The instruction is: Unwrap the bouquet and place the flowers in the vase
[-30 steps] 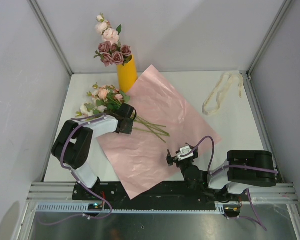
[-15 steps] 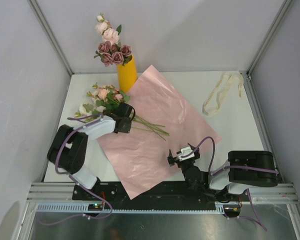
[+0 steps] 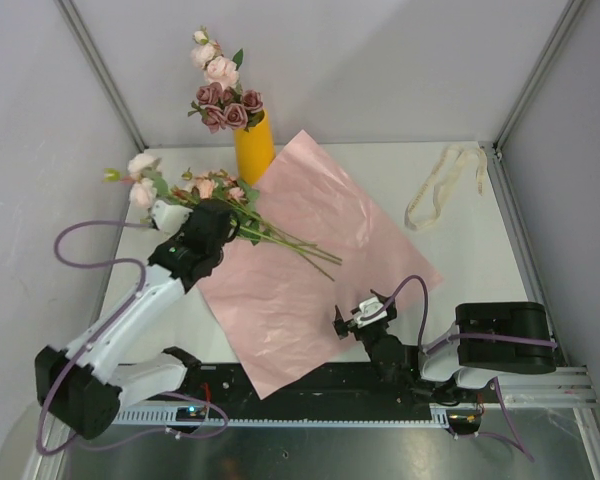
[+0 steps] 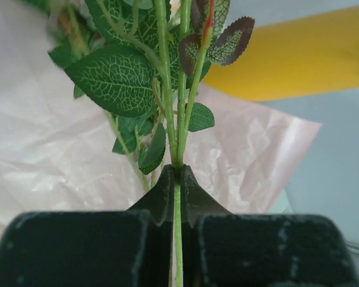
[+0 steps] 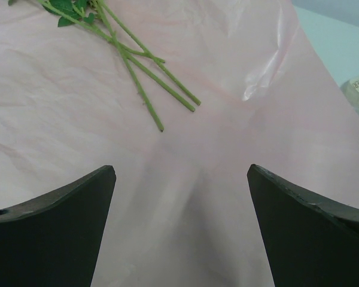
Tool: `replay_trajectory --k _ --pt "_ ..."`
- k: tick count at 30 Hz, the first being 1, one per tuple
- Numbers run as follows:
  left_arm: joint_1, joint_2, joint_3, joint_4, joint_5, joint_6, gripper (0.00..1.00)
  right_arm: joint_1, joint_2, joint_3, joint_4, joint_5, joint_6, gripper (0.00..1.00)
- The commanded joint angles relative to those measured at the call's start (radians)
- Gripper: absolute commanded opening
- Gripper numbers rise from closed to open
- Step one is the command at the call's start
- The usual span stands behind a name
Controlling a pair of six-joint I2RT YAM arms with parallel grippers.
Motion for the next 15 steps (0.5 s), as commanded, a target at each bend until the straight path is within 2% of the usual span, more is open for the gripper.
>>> replay_trajectory --k 1,7,12,15 --pt "-0.01 -0.146 0.012 -0.01 -0.2 0.165 0.0 0.01 -0.025 -0.005 0.167 -0.011 0.017 0.99" --pt "-0.01 -0.257 0.004 -0.007 -0.213 0.264 0.0 0.011 -0.029 -0.007 0.167 0.012 0.022 0.99" --pt "-0.01 -0.269 0.073 0.058 -0.212 0.567 0.0 0.012 -0.034 -0.008 0.167 0.019 0.026 0.99" --pt "-0.01 -0.285 0.083 0.229 -0.074 0.786 0.0 0.012 -0.029 -0.006 0.167 0.013 0.03 0.99"
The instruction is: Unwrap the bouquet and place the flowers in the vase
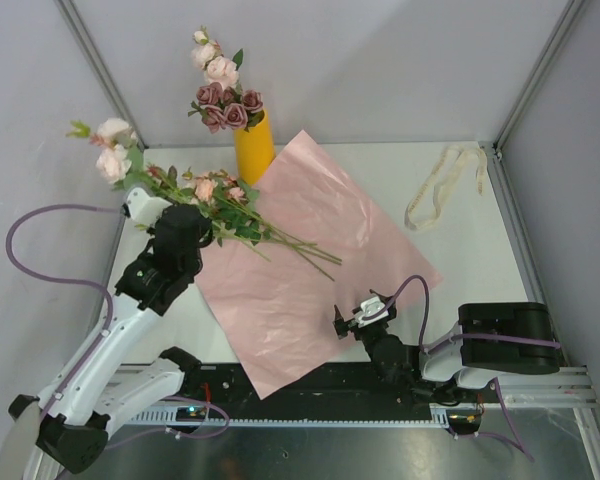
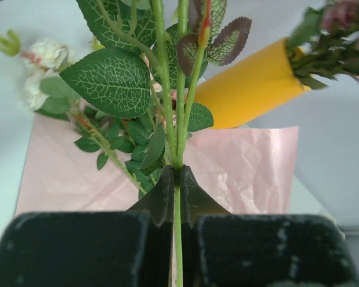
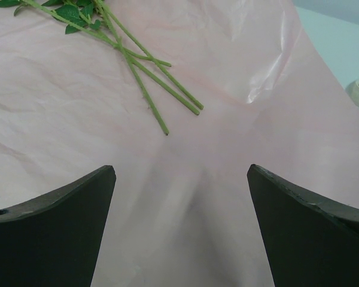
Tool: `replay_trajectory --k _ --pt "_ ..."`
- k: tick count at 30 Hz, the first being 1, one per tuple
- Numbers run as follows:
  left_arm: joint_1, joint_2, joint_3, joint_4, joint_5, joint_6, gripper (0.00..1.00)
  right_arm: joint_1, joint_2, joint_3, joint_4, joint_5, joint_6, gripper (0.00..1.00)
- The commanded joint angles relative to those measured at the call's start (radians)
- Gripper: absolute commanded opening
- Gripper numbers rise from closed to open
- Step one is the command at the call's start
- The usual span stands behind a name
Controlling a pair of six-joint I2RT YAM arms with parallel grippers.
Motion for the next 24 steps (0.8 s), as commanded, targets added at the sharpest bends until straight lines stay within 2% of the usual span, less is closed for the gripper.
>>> replay_trajectory --k 1,6,10,12,14,18,22,24 --pt "-0.006 -0.027 0.067 0.256 0.125 0.41 0.0 0.009 -0.009 -0.003 0.164 0.024 0.021 0.99" --pt "-0.006 0.029 0.126 0.539 0.416 0.68 0.0 0.009 0.0 0.004 0.163 0.015 0.028 0.99" --pt "-0.007 0.166 0.278 0.616 0.596 0.91 0.0 0.011 -0.021 0.002 0.158 0.05 0.05 0.99" --pt "-0.008 0.229 0.342 0.653 0.643 1.001 0.0 0.009 -0.054 0.0 0.132 0.04 0.073 0.99" --pt "-0.008 0.288 0.384 0.729 0.652 1.062 0.0 -0.008 -0.088 0.011 0.048 0.0 0.122 0.99" --pt "-0.006 0.425 0.489 0.856 0.672 1.174 0.0 -0.097 -0.168 0.064 -0.227 -0.143 0.293 0.99" --pt "0.02 0.56 0.608 0.921 0.728 1.223 0.0 -0.245 -0.295 0.156 -0.577 -0.364 0.526 0.99" --pt "0.038 0.615 0.649 0.957 0.777 1.229 0.0 -0.332 -0.338 0.181 -0.684 -0.47 0.589 0.99"
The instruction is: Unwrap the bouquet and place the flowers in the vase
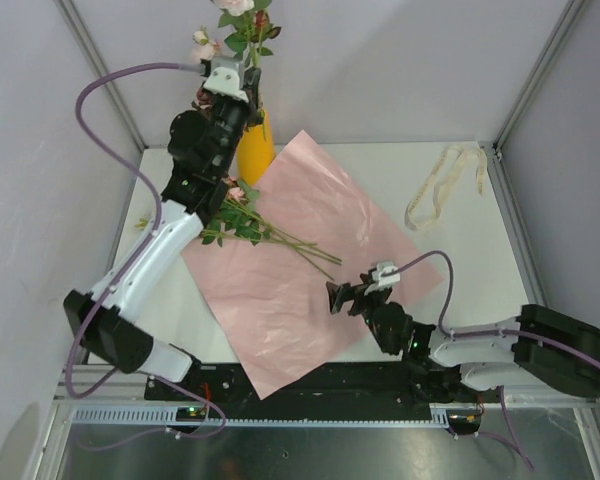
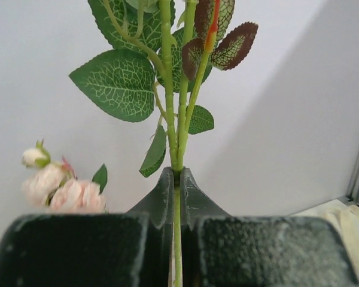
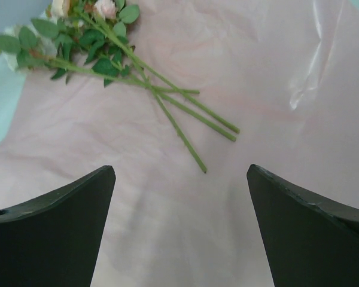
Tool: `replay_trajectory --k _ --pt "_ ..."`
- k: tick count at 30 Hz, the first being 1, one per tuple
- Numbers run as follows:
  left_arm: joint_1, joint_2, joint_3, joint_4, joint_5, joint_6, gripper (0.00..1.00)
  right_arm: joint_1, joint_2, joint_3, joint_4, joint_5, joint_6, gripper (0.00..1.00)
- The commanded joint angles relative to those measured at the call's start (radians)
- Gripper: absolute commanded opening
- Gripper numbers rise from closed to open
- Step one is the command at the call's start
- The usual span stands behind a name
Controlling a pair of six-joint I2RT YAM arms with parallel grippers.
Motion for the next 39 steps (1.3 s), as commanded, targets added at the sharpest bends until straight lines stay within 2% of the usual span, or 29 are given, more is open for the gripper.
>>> replay_trajectory --k 1,8,14,22,32,34,35,37,39 --pt "0.036 0.106 0.125 0.164 0.118 0.111 0.0 -0.164 -0.106 0.084 -0.333 -0.282 0.257 0.99" --pt "0.095 0.286 0.296 0.206 0.178 0.101 0.0 -0.357 -0.154 0.086 -0.37 -0.492 0.306 0.99" --pt "0.116 0.366 0.356 0.207 0.186 0.106 0.0 -0.404 -0.108 0.081 -0.332 -0.548 0.322 0.99" --pt "0.14 0.421 0.249 0.236 0.146 0.134 0.0 -0.414 -0.117 0.052 -0.313 -0.573 0.33 0.98" --pt "0.165 0.419 0.14 0.26 0.078 0.028 0.02 -0.434 -0.207 0.016 -0.35 -0.564 0.34 0.98" --pt "0.165 0.402 0.107 0.261 0.052 0.005 0.16 -0.435 -0.244 0.015 -0.377 -0.562 0.342 0.98" --pt "0.165 0.389 0.092 0.261 0.04 -0.006 0.31 -0.435 -0.262 0.015 -0.395 -0.562 0.342 0.98" --pt "0.165 0.356 0.053 0.26 0.027 -0.033 0.53 -0.434 -0.305 0.017 -0.432 -0.559 0.341 0.98" --pt "0.165 0.312 0.016 0.26 0.035 -0.064 0.65 -0.434 -0.347 0.021 -0.472 -0.551 0.346 0.98"
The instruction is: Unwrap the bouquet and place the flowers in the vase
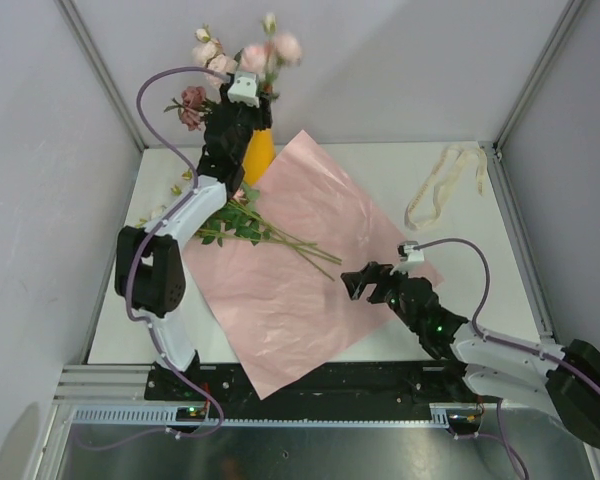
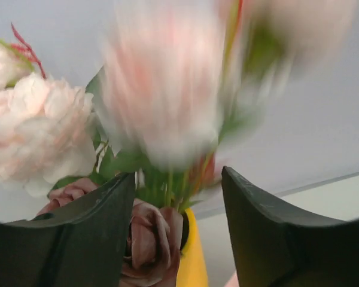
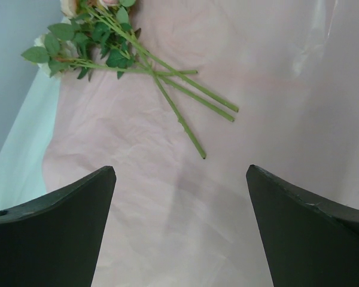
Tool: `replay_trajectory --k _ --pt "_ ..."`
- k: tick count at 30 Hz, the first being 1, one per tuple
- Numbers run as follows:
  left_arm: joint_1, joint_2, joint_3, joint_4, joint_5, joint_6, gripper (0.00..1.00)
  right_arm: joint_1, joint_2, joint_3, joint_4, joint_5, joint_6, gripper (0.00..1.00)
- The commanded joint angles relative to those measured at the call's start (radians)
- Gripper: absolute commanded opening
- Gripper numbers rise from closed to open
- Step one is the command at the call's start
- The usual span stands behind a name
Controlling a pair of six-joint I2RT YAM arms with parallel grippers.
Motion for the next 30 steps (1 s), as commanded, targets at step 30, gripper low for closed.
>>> replay_trajectory --k 30 --pt "-0.006 -1.345 -0.919 -0.618 0.142 -0.676 0.95 -0.04 0.182 0.354 -0.287 -0.068 -0.279 0.78"
